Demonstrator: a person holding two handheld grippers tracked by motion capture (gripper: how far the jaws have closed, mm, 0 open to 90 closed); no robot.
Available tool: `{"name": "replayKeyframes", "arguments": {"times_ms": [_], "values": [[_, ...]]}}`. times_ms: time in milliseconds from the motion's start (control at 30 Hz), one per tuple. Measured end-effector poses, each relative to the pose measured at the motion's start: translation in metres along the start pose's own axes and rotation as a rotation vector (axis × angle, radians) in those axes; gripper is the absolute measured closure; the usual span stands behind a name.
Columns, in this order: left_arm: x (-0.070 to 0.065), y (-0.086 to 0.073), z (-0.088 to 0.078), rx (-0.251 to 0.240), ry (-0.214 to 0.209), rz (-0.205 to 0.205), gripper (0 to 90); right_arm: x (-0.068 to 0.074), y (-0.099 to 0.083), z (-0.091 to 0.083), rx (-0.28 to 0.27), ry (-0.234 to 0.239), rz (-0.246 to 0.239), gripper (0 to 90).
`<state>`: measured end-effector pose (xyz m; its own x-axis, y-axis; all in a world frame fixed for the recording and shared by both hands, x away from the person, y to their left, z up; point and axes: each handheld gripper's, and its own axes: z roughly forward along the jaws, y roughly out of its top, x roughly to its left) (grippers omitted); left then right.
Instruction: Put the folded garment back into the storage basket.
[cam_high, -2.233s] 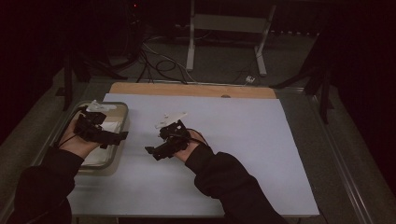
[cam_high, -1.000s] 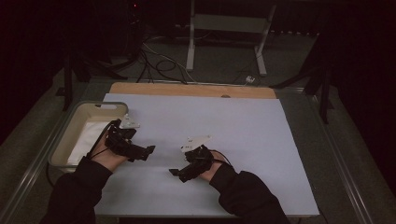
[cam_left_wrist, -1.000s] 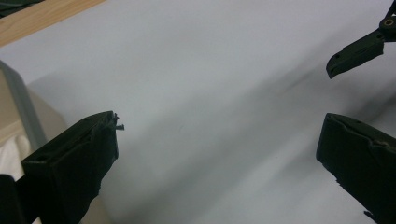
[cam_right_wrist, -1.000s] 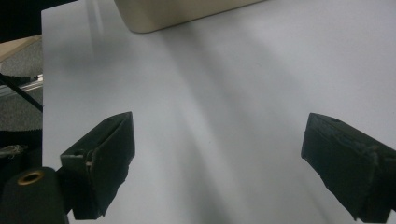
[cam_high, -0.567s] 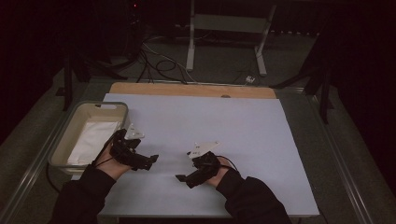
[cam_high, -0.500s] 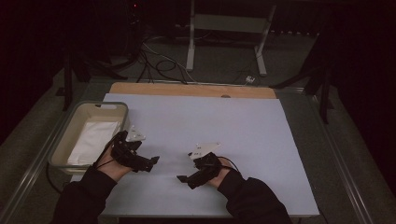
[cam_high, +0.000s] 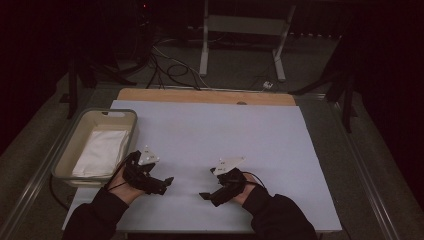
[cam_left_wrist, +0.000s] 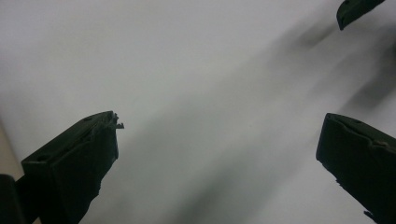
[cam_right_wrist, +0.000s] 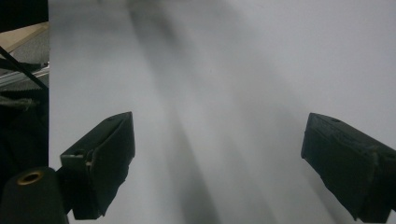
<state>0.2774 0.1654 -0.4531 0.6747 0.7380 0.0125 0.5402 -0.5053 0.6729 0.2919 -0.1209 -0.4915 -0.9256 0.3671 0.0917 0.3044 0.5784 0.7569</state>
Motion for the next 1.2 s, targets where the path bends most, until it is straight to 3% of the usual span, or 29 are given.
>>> {"name": "replayKeyframes", "arguments": {"times_ms": [100, 333, 367, 467, 633, 833, 1200], "values": [[-0.003, -0.006, 0.002, -0.002, -0.017, 0.005, 0.0, -0.001, -0.008, -0.001, 0.005, 0.012, 0.016, 9.8], [-0.004, -0.012, 0.003, -0.016, -0.051, 0.025, 0.0, -0.002, -0.016, 0.004, 0.025, 0.038, -0.003, 9.8], [-0.003, -0.015, 0.002, -0.037, -0.055, 0.05, 0.0, -0.004, -0.016, 0.004, 0.026, 0.043, -0.042, 9.8], [-0.001, -0.018, 0.0, -0.053, -0.061, 0.075, 0.0, -0.005, -0.016, 0.002, 0.022, 0.056, -0.038, 9.8], [0.001, -0.024, 0.001, -0.041, -0.09, 0.082, 0.0, -0.008, -0.019, -0.003, 0.028, 0.058, -0.059, 9.8], [0.0, -0.028, 0.002, 0.007, -0.077, 0.099, 0.0, -0.012, -0.025, -0.009, 0.036, 0.058, -0.057, 9.8], [-0.004, -0.032, 0.0, -0.006, -0.091, 0.102, 0.0, -0.019, -0.041, -0.026, 0.048, 0.024, -0.056, 9.8]]}}
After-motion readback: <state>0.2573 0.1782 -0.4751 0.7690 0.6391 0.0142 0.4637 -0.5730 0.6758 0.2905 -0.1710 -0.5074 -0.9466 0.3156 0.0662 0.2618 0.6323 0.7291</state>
